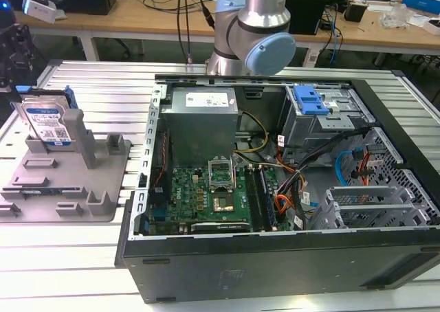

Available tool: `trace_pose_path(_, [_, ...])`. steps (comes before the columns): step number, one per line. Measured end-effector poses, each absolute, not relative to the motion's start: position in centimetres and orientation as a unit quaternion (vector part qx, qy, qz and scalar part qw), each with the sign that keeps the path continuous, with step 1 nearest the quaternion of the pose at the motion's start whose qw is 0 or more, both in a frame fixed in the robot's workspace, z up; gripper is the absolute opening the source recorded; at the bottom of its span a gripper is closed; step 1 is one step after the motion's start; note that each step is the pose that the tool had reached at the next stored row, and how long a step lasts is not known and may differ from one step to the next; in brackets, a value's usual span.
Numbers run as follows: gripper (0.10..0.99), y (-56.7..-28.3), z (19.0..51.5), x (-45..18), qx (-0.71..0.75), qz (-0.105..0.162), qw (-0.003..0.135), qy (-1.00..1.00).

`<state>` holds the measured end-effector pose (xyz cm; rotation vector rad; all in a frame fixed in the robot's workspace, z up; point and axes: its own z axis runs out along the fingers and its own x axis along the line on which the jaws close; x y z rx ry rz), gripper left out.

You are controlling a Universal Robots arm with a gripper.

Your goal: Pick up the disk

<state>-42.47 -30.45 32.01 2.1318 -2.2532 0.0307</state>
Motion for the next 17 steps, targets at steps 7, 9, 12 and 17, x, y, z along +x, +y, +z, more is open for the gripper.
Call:
trace_pose_path(7, [0.604,-30.5,31.0,-42.5,0.691,0.010,0.020,-0.722])
trace_pose_path(9, [0.604,-30.5,30.7,-42.5,0.692,0.010,0.020,-0.721])
trace_pose_path(12, [0.455,-30.5,30.4,-42.5,0.694,0.010,0.020,-0.720])
trace_pose_path(17, [0.455,-30.5,30.1,-42.5,0.696,0.010,0.020,-0.718])
